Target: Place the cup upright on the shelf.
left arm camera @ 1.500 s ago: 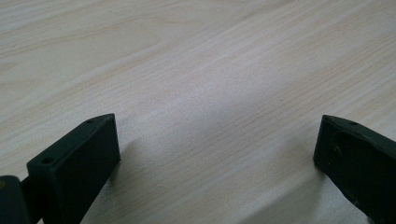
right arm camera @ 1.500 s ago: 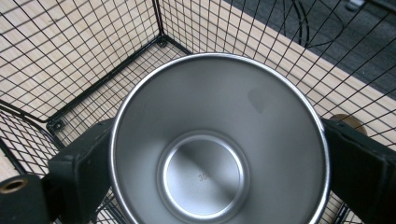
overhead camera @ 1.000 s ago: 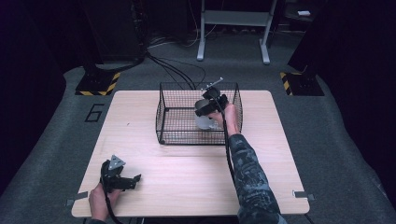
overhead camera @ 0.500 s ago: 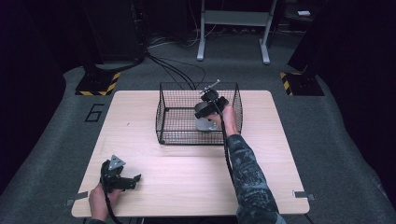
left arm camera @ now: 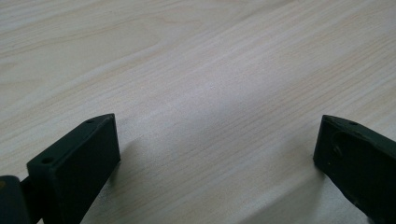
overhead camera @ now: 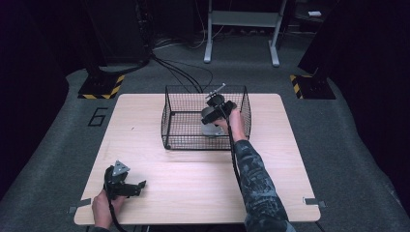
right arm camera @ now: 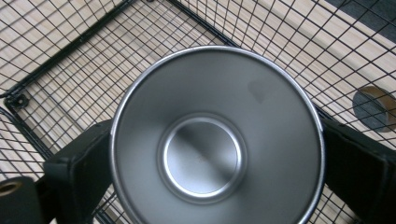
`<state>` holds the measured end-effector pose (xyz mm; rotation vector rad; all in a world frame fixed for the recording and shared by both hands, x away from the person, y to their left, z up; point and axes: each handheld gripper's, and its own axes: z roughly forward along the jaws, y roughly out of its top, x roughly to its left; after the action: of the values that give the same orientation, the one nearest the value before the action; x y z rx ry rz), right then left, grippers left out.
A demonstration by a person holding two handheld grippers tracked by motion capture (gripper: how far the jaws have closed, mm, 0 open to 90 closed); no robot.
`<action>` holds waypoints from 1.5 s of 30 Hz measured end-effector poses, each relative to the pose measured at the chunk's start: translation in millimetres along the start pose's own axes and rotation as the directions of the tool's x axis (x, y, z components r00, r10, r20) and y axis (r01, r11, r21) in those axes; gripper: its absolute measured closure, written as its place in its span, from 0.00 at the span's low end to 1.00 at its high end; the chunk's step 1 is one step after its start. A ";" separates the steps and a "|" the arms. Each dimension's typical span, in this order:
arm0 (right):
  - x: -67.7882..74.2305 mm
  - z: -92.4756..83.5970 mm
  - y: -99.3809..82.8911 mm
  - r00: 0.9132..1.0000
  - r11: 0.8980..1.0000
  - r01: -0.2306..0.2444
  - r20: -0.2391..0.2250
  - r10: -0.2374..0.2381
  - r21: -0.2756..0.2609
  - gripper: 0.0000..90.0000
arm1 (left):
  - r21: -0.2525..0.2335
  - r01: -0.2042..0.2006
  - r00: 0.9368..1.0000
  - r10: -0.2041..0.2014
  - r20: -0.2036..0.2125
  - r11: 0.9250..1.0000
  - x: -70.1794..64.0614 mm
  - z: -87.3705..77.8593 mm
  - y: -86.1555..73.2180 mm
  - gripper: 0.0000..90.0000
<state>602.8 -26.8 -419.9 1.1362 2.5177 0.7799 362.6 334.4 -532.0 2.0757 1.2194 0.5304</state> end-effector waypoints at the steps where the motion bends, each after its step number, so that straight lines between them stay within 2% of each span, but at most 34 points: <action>1: 0.3 -1.4 -0.3 1.000 1.000 -0.004 -0.006 0.004 -0.011 0.01 | -0.003 -0.001 1.000 0.001 -0.002 1.000 0.2 0.2 0.0 0.00; 6: 1.6 -15.6 0.4 1.000 0.999 -0.007 0.030 0.008 -0.051 0.00 | -0.003 -0.001 1.000 0.001 -0.002 1.000 0.1 0.2 0.1 0.00; 7: 1.9 -19.3 0.5 1.000 0.998 -0.006 0.028 0.008 -0.064 0.00 | -0.012 0.012 1.000 -0.012 -0.003 1.000 -0.7 0.8 -0.1 0.00; 9: 2.3 -26.5 0.1 0.999 0.996 -0.008 0.032 0.011 -0.087 0.00 | -0.013 0.012 1.000 -0.012 -0.004 1.000 -0.7 0.9 -0.1 0.00; 18: 8.3 -64.1 -6.4 0.999 0.985 -0.038 -0.035 0.033 -0.170 0.00 | -0.013 0.014 1.000 -0.014 -0.003 1.000 -0.7 0.9 0.0 0.00; 22: 14.7 -82.6 -14.5 0.999 0.979 -0.016 -0.033 0.009 -0.205 0.00 | -0.012 0.013 1.000 -0.013 -0.003 1.000 -0.7 0.9 0.0 0.00; 24: 18.1 -90.3 -21.0 1.000 0.973 -0.001 -0.031 -0.006 -0.229 0.00 | -0.012 0.012 1.000 -0.012 -0.003 1.000 -0.7 0.9 0.0 0.00; 25: 20.5 -94.4 -25.0 0.999 0.973 -0.005 -0.034 -0.003 -0.232 0.00 | -0.012 0.013 1.000 -0.013 -0.003 1.000 -0.7 0.9 0.0 0.00; 29: 26.5 -108.1 -41.4 0.999 0.969 0.027 -0.026 -0.034 -0.244 0.00 | -0.013 0.012 1.000 -0.012 -0.003 1.000 -0.6 0.9 0.0 0.00; 38: 39.7 -131.5 -92.5 0.999 0.959 0.051 0.002 -0.052 -0.277 0.00 | -0.013 0.013 1.000 -0.013 -0.002 1.000 -0.7 0.9 0.0 0.00; 41: 42.6 -133.7 -110.1 0.999 0.957 0.049 0.016 -0.047 -0.286 0.01 | -0.013 0.013 1.000 -0.013 -0.003 1.000 -0.7 0.9 0.0 0.00; 45: 42.8 -135.5 -133.0 1.000 0.954 0.024 0.020 -0.019 -0.299 0.01 | -0.013 0.013 1.000 -0.013 -0.001 1.000 -0.7 1.0 0.0 0.00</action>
<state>433.3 -116.3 -386.4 1.0044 2.2927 1.0961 362.9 333.5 -532.7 2.0555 1.2265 0.5327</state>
